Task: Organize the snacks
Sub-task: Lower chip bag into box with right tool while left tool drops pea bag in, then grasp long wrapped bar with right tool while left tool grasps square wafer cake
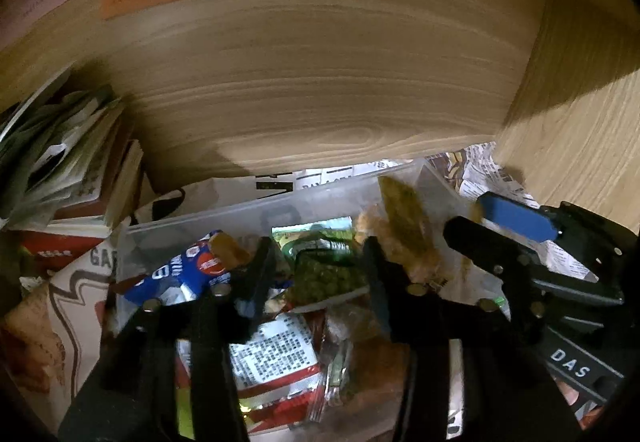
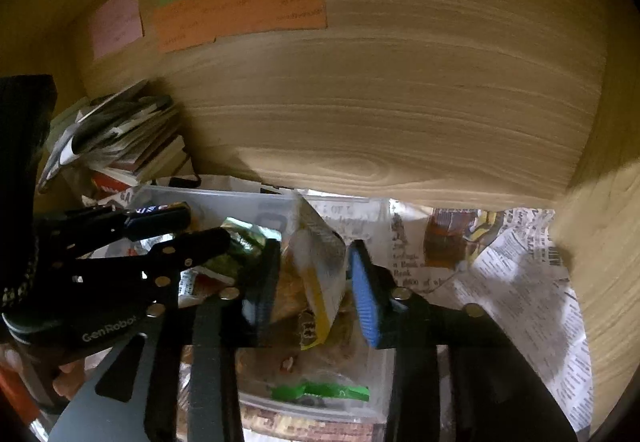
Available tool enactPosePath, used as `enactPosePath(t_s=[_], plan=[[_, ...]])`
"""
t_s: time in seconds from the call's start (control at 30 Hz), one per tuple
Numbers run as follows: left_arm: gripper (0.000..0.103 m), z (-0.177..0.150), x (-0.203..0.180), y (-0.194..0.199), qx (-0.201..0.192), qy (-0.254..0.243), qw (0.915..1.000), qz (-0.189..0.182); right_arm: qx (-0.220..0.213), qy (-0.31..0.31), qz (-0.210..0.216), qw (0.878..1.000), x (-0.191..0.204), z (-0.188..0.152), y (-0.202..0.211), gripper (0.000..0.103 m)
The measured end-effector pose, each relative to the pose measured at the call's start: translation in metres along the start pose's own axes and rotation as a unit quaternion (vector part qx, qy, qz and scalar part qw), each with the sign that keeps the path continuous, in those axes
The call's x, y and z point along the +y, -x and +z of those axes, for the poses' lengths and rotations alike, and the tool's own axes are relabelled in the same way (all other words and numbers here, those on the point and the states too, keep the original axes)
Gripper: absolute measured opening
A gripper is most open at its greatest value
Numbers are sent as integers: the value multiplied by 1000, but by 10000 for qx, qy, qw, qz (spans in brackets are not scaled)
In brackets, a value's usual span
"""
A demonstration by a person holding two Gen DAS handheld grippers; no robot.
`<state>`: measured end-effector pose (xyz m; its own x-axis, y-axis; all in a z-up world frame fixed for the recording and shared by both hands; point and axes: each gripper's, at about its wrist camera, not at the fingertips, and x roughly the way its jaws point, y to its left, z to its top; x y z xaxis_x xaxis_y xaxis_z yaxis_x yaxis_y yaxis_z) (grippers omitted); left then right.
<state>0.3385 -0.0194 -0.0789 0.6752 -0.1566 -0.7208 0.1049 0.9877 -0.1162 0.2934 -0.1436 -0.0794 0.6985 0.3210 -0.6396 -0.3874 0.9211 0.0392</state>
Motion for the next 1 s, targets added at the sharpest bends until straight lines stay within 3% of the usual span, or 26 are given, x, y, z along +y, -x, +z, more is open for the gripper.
enactPosePath(t_s=[0.1, 0.2, 0.57, 0.77, 1.0], plan=[[53, -2, 3, 10, -61, 50, 9999, -80, -111, -73, -4, 9999, -1, 0, 9, 52], [54, -5, 4, 23, -183, 17, 9998, -90, -227, -69, -2, 9997, 0, -1, 21, 53], [80, -32, 1, 81, -526, -73, 9986, 61, -471, -76, -39, 9989, 0, -20, 69, 65], [90, -61, 5, 90, -390, 16, 9992, 40, -397, -171, -82, 9990, -6, -43, 86, 68], [92, -94, 0, 78, -2, 148, 9998, -130, -94, -220, -149, 9996, -10, -71, 88, 78]])
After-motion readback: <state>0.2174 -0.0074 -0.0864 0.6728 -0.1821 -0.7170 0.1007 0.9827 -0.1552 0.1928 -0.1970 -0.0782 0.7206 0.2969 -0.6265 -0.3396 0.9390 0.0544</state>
